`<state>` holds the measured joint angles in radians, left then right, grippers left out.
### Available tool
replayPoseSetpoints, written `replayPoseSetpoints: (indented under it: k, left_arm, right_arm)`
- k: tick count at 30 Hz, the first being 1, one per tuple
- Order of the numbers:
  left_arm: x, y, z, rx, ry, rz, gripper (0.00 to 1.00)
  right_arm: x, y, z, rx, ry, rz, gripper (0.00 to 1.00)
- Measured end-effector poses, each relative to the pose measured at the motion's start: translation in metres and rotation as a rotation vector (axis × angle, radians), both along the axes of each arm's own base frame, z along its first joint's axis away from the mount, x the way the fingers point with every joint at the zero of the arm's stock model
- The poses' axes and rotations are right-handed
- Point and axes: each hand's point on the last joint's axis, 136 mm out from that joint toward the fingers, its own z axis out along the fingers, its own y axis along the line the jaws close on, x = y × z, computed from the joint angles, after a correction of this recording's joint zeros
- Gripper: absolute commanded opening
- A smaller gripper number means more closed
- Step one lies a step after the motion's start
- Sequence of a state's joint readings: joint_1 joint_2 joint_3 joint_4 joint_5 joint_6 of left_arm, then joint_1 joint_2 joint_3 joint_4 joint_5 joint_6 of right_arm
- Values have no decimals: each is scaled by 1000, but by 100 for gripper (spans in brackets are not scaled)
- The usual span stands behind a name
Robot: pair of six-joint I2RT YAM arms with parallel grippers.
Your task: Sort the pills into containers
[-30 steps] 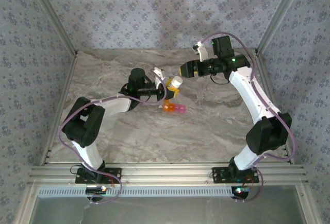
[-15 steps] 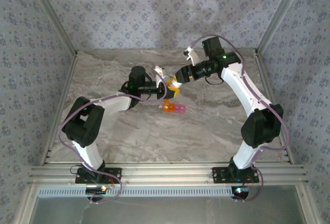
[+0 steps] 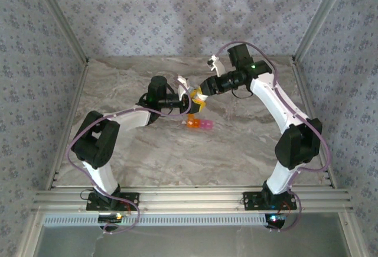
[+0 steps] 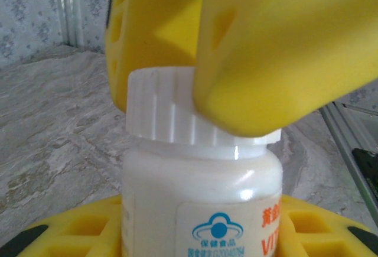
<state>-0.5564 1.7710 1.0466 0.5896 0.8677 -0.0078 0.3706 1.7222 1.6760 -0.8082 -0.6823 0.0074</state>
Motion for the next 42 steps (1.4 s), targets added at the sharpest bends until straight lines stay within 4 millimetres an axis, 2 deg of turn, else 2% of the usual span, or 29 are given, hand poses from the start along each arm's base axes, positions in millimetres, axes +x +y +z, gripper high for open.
replayPoseSetpoints:
  k: [8, 13, 21, 24, 29, 34, 42]
  left_arm:
    - [11, 5, -26, 80, 7, 111, 0]
    - [16, 7, -36, 106, 11, 153, 0]
    - [19, 7, -36, 113, 7, 172, 0]
    - [19, 6, -35, 110, 0, 171, 0]
    - [13, -3, -22, 72, -60, 144, 0]
    - [12, -5, -17, 56, -83, 138, 0]
    - [13, -5, -16, 51, -89, 138, 0]
  right_arm:
    - [14, 3, -28, -9, 106, -212, 42]
    - [20, 4, -37, -1, 147, -312, 42]
    - [23, 3, -38, 9, 181, -370, 46]
    - [23, 4, -38, 8, 185, -376, 51]
    - [18, 6, -41, 1, 210, -379, 60]
    - [22, 3, -36, 8, 214, -394, 72]
    - [40, -7, -8, 69, 175, -419, 77]
